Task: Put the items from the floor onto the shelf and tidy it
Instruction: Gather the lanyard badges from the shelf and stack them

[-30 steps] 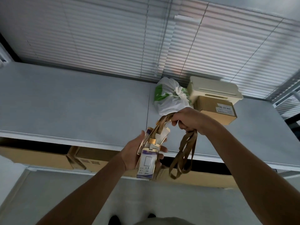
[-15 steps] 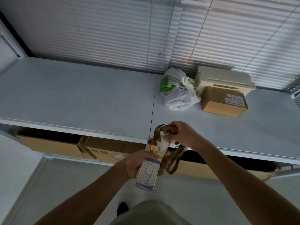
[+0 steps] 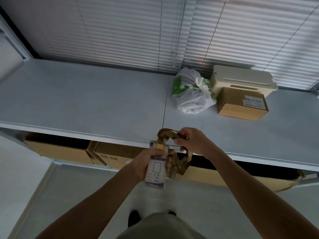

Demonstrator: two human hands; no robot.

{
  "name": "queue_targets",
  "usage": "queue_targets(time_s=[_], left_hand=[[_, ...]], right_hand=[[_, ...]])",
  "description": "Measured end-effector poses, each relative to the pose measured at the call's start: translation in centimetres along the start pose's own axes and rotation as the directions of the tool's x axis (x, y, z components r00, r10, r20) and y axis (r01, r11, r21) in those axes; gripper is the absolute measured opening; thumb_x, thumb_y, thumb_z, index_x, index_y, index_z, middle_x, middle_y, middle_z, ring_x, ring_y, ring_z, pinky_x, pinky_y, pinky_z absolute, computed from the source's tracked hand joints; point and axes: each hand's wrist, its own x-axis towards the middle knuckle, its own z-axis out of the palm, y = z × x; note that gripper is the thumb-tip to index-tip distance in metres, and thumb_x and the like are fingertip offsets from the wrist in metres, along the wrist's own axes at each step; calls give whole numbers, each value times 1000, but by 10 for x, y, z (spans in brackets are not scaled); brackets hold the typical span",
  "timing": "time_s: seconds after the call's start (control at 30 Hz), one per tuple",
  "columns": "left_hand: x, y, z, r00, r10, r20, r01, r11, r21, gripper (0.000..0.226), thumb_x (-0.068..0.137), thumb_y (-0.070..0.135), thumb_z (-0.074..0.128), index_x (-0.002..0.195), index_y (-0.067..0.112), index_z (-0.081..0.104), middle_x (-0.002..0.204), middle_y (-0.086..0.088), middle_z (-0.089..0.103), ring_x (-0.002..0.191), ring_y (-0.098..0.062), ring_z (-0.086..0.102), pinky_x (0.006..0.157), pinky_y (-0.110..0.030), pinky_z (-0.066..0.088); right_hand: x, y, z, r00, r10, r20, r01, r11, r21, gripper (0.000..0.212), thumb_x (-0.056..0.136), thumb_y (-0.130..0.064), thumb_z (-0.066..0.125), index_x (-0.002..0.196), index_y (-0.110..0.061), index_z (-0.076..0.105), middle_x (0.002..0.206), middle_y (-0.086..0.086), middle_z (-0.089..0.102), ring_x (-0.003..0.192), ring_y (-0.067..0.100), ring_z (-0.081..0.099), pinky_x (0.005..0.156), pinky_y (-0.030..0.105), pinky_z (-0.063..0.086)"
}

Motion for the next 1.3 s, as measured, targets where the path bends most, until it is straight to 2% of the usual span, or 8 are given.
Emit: queue_targets(time_s=[0.17,0.27,0.47,0.6,0.83,1.0,1.17,1.3], left_hand=[[9,16,4,984,28,-176,-22,999,32,21,93,24,54,92,6,65,71,-13,72,56,-25,69,54,-31,57],[16,22,14,984,26,-177,-12,997,82,20,92,24,56,84,10,68,72,-12,72,57,-24,68,55,-30,57],[23,14,26,993,9,-118,8,990,141,16,86,24,66,95,11,70,84,-13,71,73,-26,68,71,-39,56],[21,17,30,997,22,-77,-11,990,140,18,90,12,60,83,12,77,79,-11,74,69,-23,71,69,-36,58],[19,28,29,995,-32,-90,48,982,183,17,90,0,52,88,9,66,69,-10,72,70,-25,63,67,-36,54],[8,49,22,984,-177,23,151,895,420,21,78,6,57,98,1,61,73,-14,68,58,-23,65,57,-29,53],[-2,75,28,948,-300,109,175,774,609,32,78,12,60,106,-4,62,85,-19,64,63,-25,64,62,-30,54],[-7,83,29,958,-285,42,209,787,581,30,75,15,64,101,-1,68,92,-22,65,66,-26,65,63,-31,54]], right_hand=[[-47,-2,6,989,-149,7,149,987,-52,112,60,-66,77,151,-35,22,156,-12,26,140,7,26,115,36,31],[-68,-8,25,939,-282,196,308,945,-115,127,55,-61,86,150,-41,4,141,-36,10,133,-5,11,116,25,22],[-47,4,30,949,-315,4,311,932,-185,120,61,-62,81,153,-33,10,154,-11,28,138,11,30,113,34,38],[-40,5,30,934,-332,-135,292,923,-249,109,63,-71,73,151,-30,26,139,-10,48,118,8,50,101,34,49],[-33,3,30,903,-413,-117,346,862,-371,115,55,-76,73,148,-24,28,143,-7,32,129,12,31,107,34,45],[-24,0,-27,927,-367,77,373,923,-92,100,68,-55,80,151,-38,28,158,-15,21,146,9,16,114,34,27],[2,-14,-43,893,-360,268,312,927,207,35,93,-37,62,121,-17,66,109,-7,70,101,3,65,87,23,50],[9,-21,-35,915,-326,239,281,938,204,22,98,-27,58,91,-9,68,75,-3,60,67,3,54,65,17,42]])
